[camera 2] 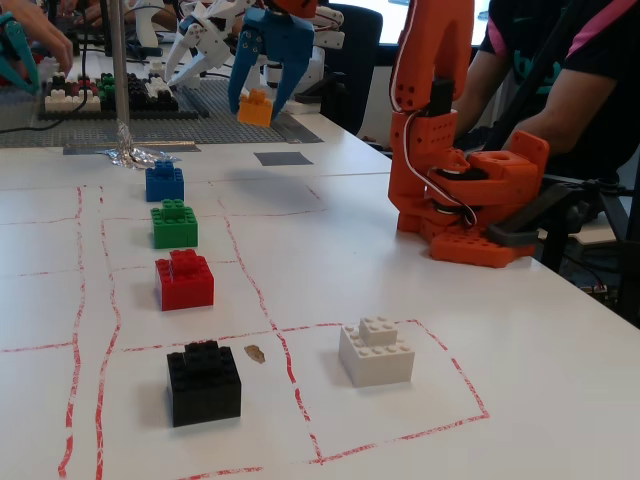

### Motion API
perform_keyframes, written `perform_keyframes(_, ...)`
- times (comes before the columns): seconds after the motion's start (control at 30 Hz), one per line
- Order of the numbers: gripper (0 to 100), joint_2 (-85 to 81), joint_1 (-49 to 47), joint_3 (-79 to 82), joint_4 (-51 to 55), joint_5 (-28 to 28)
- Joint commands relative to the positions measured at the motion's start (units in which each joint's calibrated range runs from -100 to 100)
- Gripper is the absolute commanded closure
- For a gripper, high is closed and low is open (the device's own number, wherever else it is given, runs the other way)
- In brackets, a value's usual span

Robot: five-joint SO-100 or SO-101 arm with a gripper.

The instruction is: Grab the block and put it in the grey marker

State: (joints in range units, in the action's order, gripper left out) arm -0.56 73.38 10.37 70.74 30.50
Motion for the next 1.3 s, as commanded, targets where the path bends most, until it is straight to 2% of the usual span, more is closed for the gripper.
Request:
perform_keyframes(0.0,100,2.6,4.2,-13.6,0.6,3.8)
perform_keyframes(0.23,100,13.7,11.1,-24.3,0.6,11.3)
perform_keyframes(0.47,100,18.4,15.9,-25.5,0.6,17.4)
perform_keyframes(0.87,100,21.9,17.5,-23.6,0.6,20.1)
perform_keyframes(1.27,78,20.8,18.9,-20.3,0.6,21.4)
